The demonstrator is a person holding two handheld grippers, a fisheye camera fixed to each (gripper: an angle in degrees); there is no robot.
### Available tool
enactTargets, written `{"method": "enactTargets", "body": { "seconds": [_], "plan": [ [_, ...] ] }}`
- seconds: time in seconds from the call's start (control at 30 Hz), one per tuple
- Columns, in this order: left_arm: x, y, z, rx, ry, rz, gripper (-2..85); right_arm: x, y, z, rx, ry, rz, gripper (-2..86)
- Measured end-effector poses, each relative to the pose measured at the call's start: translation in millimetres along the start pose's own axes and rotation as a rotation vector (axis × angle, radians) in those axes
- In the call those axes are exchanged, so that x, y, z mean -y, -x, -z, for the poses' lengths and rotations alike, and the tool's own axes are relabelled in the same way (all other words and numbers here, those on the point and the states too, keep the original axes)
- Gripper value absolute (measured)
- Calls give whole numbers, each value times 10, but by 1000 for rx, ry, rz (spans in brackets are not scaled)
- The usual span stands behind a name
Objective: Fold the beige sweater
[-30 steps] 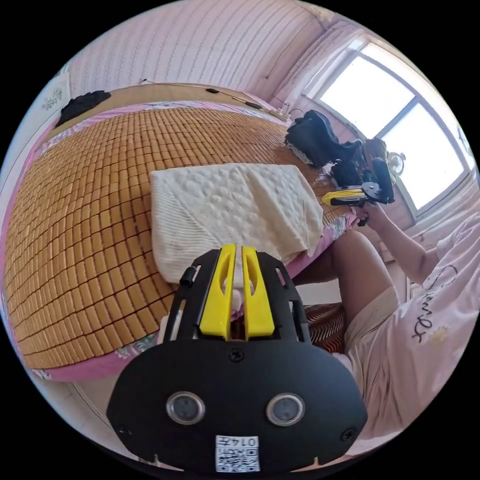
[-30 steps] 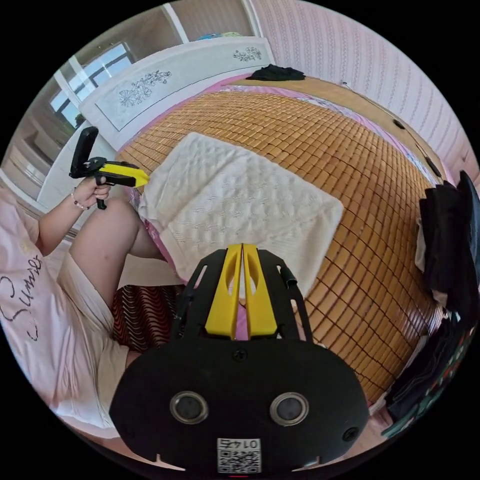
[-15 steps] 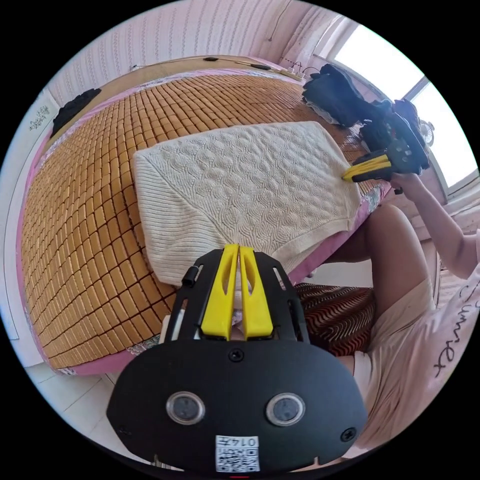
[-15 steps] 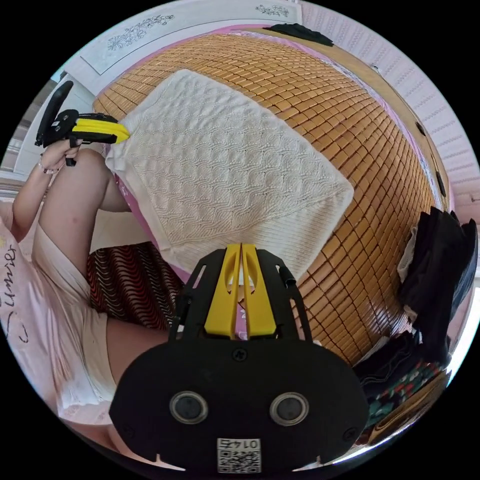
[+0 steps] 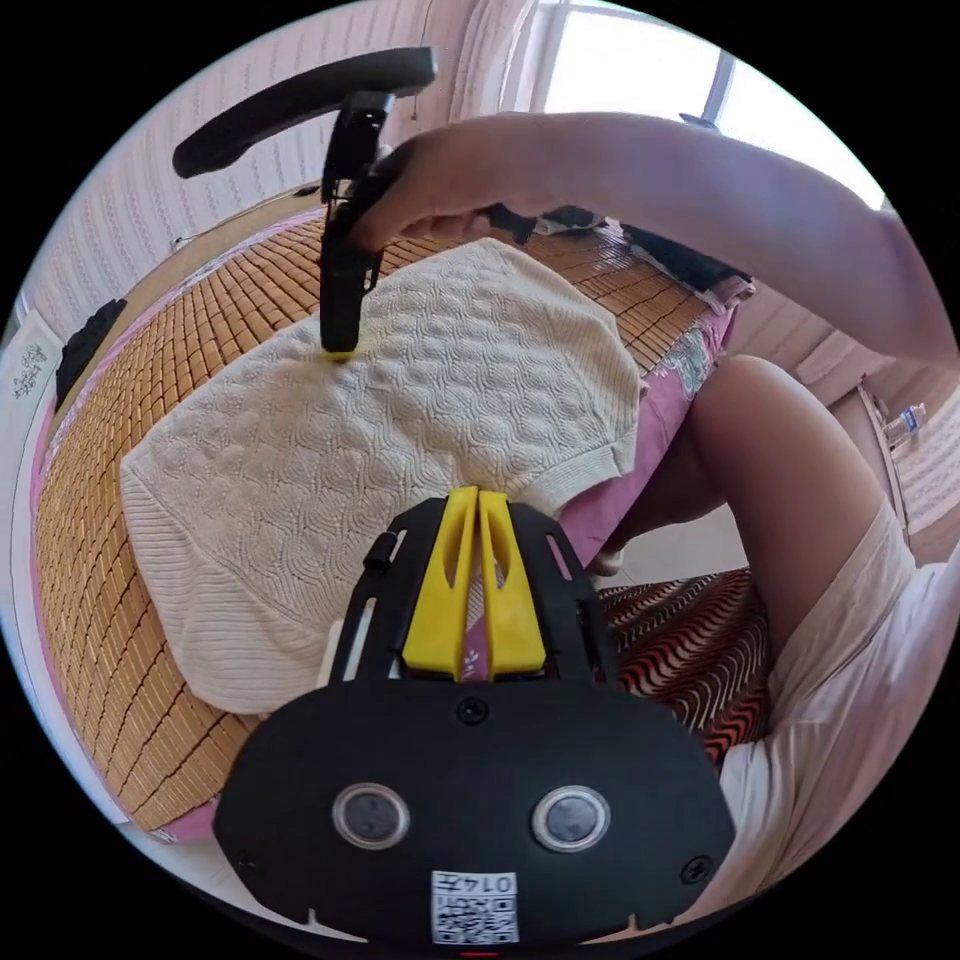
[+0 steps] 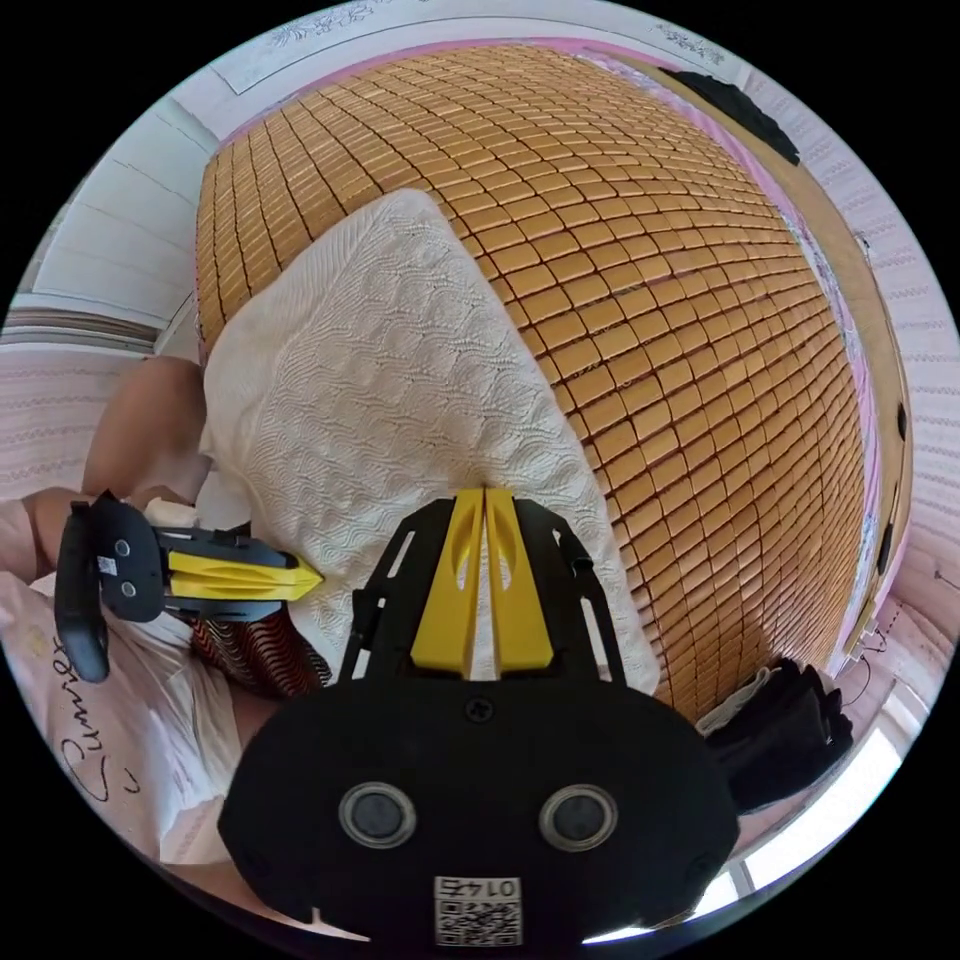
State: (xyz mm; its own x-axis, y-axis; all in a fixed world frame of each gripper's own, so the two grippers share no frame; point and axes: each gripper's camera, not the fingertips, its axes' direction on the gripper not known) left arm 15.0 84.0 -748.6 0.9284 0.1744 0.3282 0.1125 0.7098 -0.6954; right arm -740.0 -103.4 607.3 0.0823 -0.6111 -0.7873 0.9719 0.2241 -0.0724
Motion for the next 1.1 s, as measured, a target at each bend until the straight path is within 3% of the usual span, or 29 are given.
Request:
{"method": "enactTargets", "body": {
  "seconds": [0.1,0.23,0.37,0.57,0.77,0.87,0.93,1.1],
  "plan": [
    [29,-154,131,29,4,-24,-10,76,-133,-22,-48,-14,-40,-5],
    [-4,-229,272,8,-23,-26,-9,-157,-330,52,53,-89,-121,-4],
    [-6,-239,441,-37,-48,-9,-1,-1314,-428,462,126,-377,-291,-4],
    [233,-800,895,-116,-200,-175,79,-3135,-338,341,129,-456,-642,-2],
    [923,-1501,646,-129,-106,-239,142,-4154,-311,116,247,-554,-891,1],
    [1145,-1779,258,-66,18,-259,99,-4416,-348,119,274,-579,-920,8],
    [1124,-1899,289,71,-31,-273,67,-4565,-386,150,269,-593,-945,22],
    [1025,-1946,621,90,-9,-302,5,-4933,-584,201,344,-701,-976,135]
  ]
}}
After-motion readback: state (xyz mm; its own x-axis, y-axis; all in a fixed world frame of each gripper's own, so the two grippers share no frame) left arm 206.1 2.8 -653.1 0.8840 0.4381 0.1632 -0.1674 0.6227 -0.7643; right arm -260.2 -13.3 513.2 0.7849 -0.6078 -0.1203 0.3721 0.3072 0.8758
